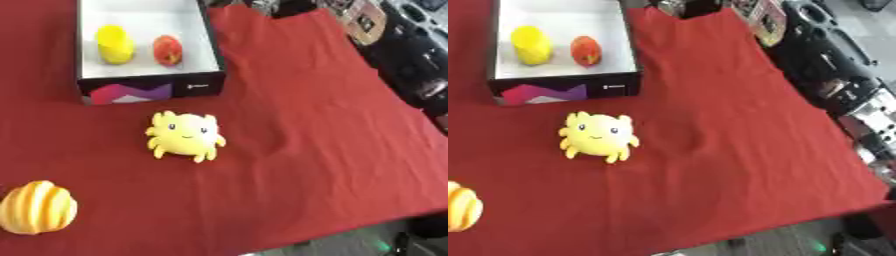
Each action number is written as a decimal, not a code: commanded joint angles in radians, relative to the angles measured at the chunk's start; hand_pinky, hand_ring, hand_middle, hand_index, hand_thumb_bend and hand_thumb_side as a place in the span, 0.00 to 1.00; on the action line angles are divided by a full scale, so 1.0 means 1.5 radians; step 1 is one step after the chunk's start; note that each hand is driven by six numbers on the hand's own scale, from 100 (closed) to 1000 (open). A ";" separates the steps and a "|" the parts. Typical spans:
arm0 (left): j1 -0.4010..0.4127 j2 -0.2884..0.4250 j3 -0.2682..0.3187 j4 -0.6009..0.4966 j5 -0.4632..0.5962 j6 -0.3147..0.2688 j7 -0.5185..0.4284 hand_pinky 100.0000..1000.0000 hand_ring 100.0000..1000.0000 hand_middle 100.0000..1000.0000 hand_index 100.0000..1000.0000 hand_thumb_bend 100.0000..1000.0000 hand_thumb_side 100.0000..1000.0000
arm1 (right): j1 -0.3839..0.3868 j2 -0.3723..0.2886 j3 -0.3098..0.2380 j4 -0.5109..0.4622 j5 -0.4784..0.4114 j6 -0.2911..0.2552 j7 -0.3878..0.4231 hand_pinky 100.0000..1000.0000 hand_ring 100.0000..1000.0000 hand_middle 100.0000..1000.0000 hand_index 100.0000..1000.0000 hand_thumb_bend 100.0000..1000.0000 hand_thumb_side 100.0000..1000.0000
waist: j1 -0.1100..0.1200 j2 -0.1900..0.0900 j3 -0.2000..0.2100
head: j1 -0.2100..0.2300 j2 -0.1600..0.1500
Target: Pick up objects on the table and place them in the box.
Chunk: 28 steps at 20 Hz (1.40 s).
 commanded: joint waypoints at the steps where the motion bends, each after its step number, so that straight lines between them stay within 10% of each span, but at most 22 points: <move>1: 0.006 0.023 0.017 -0.010 -0.002 0.001 0.008 0.83 0.85 0.74 0.80 0.00 0.58 | -0.002 0.017 0.023 -0.060 -0.008 0.021 0.031 0.79 0.81 0.71 0.85 0.12 0.01 | 0.013 -0.026 -0.005 | 0.012 0.001; 9: 0.025 0.031 0.025 -0.010 -0.016 -0.004 0.016 0.83 0.85 0.74 0.80 0.00 0.58 | 0.040 0.060 0.084 -0.169 0.061 0.093 0.111 0.79 0.81 0.70 0.85 0.09 0.11 | 0.007 -0.029 -0.016 | 0.026 0.001; 28: 0.043 0.035 0.024 -0.010 -0.036 -0.005 0.016 0.83 0.85 0.74 0.79 0.00 0.57 | 0.066 0.119 0.108 -0.179 0.054 0.110 0.320 0.76 0.77 0.63 0.85 0.00 0.59 | 0.003 -0.031 -0.030 | 0.047 0.001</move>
